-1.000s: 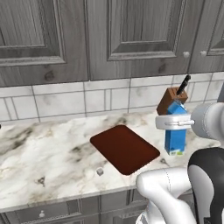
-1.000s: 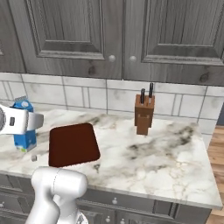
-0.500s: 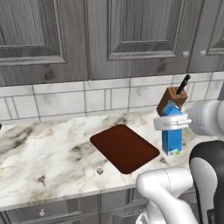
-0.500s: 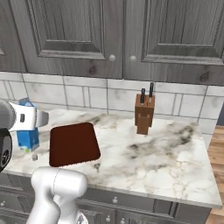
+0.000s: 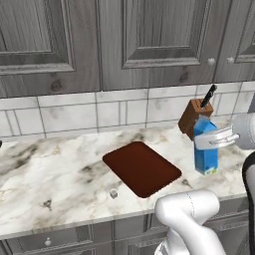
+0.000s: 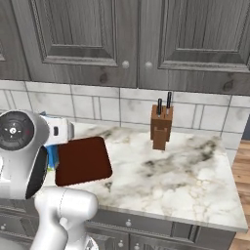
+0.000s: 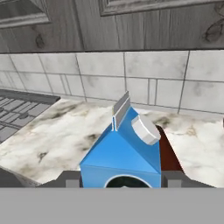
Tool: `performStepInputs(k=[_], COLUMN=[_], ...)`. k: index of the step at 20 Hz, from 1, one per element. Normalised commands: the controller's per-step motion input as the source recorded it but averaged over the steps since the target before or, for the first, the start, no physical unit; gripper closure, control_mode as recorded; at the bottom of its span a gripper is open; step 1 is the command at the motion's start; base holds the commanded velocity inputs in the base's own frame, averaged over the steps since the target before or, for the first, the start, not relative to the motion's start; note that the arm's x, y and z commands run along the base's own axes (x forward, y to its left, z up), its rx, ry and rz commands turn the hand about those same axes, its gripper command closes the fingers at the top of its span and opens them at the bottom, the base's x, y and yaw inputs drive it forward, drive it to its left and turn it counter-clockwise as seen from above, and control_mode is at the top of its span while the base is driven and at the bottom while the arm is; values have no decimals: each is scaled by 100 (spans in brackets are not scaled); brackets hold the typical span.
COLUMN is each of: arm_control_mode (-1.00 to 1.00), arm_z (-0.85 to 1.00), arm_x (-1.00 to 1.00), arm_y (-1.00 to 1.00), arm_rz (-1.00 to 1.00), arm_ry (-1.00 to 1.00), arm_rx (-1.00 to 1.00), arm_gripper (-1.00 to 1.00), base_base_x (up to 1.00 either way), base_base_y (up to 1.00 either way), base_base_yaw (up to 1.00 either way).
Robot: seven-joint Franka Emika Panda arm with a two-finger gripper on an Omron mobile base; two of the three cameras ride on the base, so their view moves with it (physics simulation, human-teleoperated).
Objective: Take out the milk from the fridge and place it on the tray on the counter. Then take the sugar cube near the tray and place it in the tray.
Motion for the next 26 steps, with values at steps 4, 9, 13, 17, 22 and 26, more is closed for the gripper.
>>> performStepInputs(k=[4,9,13,17,22,26], arm_control_mode=[-100,-100,-100,-100,-100,-100], arm_z=[-41,-57,-58,-52,-44,-35], arm_x=[0,3,17,75,79,77], arm_y=[-43,-23,-7,0,0,5], arm_rz=[11,13,17,23,20,8], arm_ry=[-15,-10,-11,-4,-10,-1], arm_rx=[4,3,10,21,22,7], arm_gripper=[100,100,100,100,100,100], base_base_x=[0,0,0,0,0,0], base_base_y=[0,0,0,0,0,0], base_base_yaw=[0,0,0,0,0,0])
